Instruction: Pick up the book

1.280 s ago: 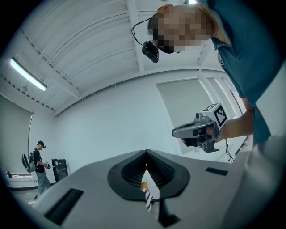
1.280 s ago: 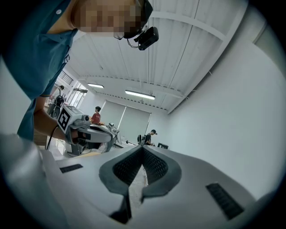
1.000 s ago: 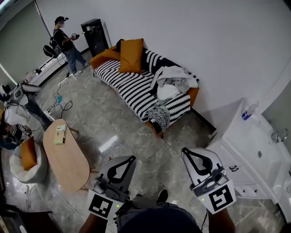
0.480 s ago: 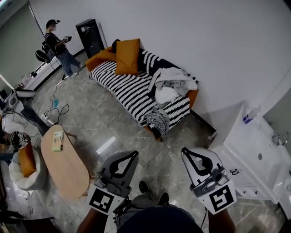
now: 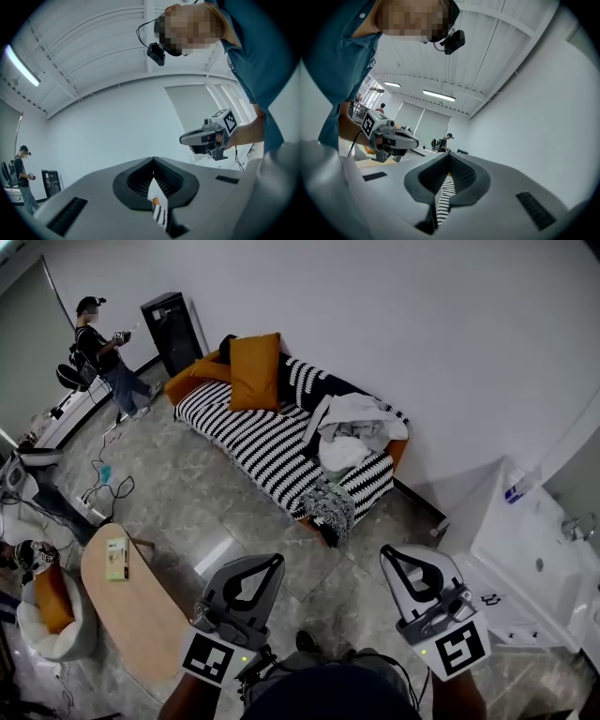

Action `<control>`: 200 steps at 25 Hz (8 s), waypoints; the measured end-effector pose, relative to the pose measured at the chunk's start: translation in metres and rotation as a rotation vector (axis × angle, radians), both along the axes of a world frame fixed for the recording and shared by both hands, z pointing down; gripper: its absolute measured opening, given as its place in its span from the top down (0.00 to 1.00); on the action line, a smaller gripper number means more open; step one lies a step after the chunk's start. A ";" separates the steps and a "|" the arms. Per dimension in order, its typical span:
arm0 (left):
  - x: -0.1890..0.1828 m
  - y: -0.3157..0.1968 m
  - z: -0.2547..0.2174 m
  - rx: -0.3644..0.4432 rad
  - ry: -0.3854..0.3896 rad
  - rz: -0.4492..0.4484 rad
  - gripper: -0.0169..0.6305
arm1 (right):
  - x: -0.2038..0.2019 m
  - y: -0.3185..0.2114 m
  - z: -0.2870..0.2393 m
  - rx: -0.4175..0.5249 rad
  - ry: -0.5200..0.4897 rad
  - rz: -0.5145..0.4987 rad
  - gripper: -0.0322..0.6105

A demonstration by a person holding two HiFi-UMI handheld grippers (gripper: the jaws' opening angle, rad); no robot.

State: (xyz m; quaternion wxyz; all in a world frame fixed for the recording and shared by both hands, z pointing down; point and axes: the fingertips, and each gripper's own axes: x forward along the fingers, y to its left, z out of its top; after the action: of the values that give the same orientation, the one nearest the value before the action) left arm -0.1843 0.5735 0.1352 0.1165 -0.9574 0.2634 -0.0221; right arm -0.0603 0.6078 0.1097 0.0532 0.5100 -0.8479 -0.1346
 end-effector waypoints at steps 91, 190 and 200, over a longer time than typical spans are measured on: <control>0.178 -0.512 0.052 -0.099 -0.050 -0.004 0.97 | 0.158 -0.528 0.048 -0.101 -0.065 -0.070 0.93; 0.147 -0.704 0.252 -0.592 0.086 -0.247 0.97 | 0.160 -0.855 0.434 -0.733 0.220 -0.230 0.53; 0.157 -0.696 0.182 -0.453 0.116 -0.212 0.97 | 0.189 -0.792 0.288 -0.597 -0.198 -0.070 0.54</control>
State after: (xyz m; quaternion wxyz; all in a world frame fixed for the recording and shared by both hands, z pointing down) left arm -0.0273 -0.1224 0.3173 -0.1191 -0.9257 0.3570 -0.0375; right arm 0.1284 -0.1843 0.3978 0.1131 0.4531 -0.8680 0.1691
